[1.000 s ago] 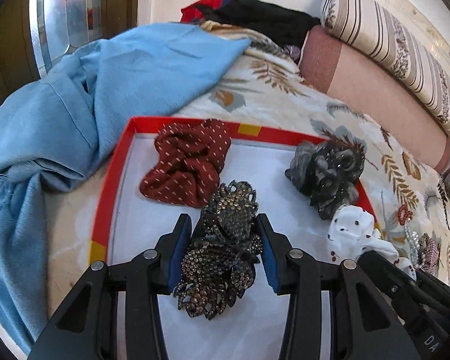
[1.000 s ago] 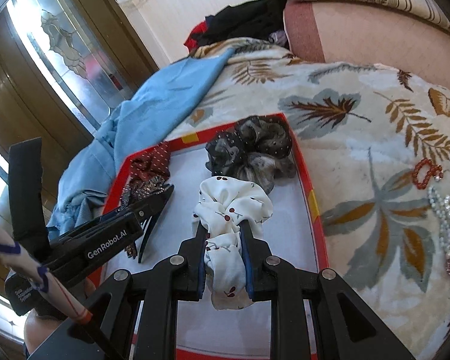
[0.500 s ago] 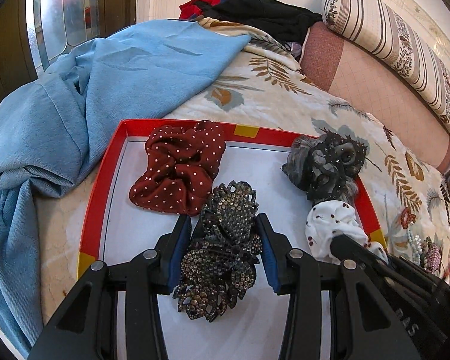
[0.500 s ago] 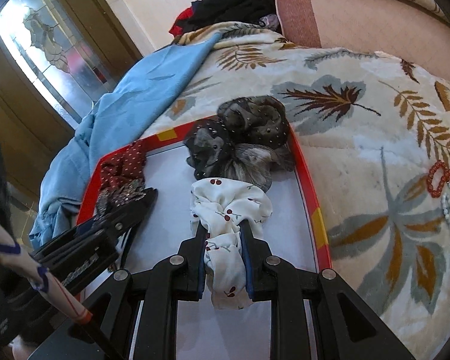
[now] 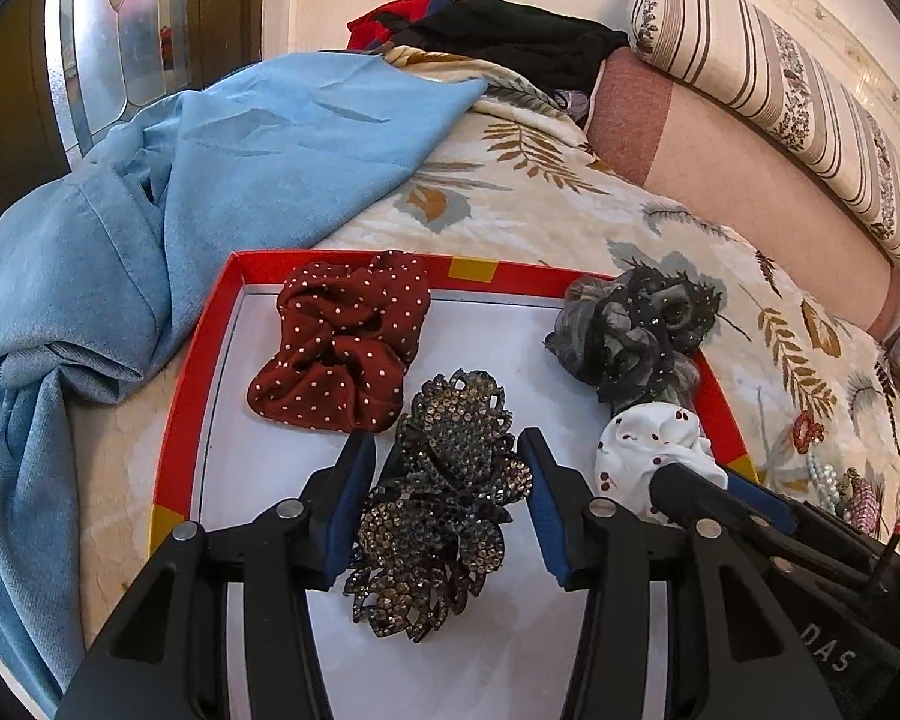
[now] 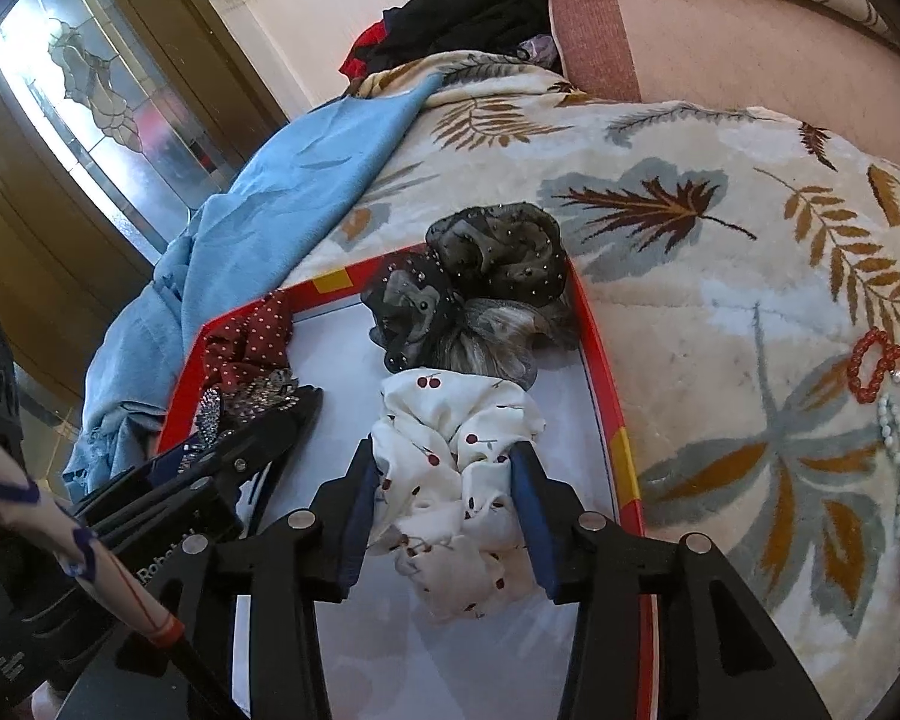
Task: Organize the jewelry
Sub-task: 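Carry claw and white scrunchie to the tray and release both, then move both tools back toward the pink plaid scrunchie on the blanket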
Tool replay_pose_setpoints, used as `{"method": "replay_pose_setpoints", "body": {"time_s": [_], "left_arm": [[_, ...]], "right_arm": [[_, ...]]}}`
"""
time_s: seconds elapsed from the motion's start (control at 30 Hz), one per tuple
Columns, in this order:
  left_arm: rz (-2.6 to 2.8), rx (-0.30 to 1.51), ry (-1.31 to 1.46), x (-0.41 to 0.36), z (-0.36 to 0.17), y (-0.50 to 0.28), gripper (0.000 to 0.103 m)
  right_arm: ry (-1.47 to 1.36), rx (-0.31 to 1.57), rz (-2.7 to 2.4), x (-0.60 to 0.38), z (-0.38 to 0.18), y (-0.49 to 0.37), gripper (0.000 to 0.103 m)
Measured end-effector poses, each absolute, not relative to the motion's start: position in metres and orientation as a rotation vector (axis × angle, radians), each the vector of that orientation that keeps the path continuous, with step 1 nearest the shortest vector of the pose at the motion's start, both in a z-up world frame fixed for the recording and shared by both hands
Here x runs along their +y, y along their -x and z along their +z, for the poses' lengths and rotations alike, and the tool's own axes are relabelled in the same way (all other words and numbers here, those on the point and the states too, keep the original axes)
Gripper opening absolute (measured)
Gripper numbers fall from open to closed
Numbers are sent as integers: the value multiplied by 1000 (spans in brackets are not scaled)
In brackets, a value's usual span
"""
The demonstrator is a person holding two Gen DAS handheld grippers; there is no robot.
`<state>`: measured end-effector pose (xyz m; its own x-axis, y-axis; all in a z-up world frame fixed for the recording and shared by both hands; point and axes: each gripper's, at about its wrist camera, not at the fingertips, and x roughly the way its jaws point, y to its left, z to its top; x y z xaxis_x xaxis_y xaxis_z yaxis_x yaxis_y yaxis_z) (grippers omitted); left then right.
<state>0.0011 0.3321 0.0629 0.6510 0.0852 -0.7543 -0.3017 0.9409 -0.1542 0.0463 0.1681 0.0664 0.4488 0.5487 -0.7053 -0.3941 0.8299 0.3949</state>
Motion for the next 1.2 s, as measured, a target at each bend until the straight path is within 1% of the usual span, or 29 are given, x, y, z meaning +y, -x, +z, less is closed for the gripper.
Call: {"method": "replay_pose_setpoints", "body": {"time_s": [0.3,0.43,0.93,1.2], "left_arm": [[196,802,284,329,71,6,50],[186,769,287,328,77,11,55],[119,660,321,320,96,20,57],[74,581,250,287,107,32,58]], "right_arm": [[-246,915,616,153,81,-37,48],[-269,894,624,144,90,-31,48],[-369,856,619,86,106,2,48],[-395,863,593,49,97,20,48]]}}
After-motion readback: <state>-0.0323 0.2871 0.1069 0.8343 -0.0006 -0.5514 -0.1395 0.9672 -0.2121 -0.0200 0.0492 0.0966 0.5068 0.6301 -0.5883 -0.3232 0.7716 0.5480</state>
